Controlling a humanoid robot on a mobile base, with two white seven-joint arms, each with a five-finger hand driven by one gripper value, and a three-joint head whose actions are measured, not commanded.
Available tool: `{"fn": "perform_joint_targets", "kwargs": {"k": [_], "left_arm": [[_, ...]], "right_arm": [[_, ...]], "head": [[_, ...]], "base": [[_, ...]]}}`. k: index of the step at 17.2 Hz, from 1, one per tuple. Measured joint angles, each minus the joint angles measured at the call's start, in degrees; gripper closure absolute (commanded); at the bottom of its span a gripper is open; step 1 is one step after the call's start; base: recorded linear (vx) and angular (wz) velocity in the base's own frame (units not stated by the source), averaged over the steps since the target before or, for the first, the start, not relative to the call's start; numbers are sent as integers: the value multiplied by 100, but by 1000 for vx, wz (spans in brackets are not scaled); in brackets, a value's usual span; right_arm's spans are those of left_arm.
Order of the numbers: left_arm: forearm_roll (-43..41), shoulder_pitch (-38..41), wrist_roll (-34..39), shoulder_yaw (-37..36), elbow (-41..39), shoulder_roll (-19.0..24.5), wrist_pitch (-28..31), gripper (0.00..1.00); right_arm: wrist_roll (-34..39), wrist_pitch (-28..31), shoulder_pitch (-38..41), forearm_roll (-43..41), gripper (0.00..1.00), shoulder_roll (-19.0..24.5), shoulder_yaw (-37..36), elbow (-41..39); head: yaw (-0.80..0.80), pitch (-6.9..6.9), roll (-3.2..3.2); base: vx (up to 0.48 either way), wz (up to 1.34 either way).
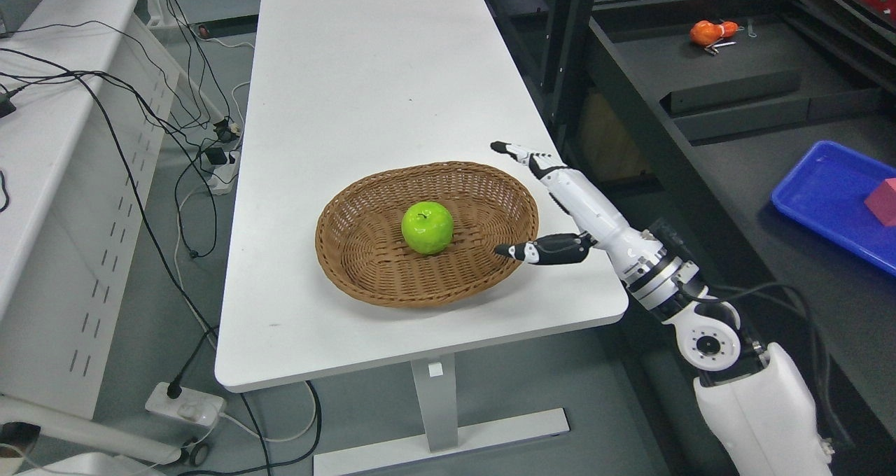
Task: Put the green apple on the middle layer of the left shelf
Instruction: 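Lower the right hand over the green apple and close fingers around it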
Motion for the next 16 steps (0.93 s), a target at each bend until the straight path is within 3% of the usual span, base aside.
{"fn": "perform_joint_targets", "kwargs": {"k": [6, 16], "left_arm": [[0, 0, 0, 0, 1, 0, 0, 0], [0, 1, 0, 0, 0, 0, 2, 0]], "right_arm": [[537, 36, -387, 875, 0, -302, 900, 66], [1058, 62, -623, 1167, 0, -739, 1588, 256]], "head": [[0, 0, 0], [0, 0, 0]], "base": [[169, 104], [97, 49]]}}
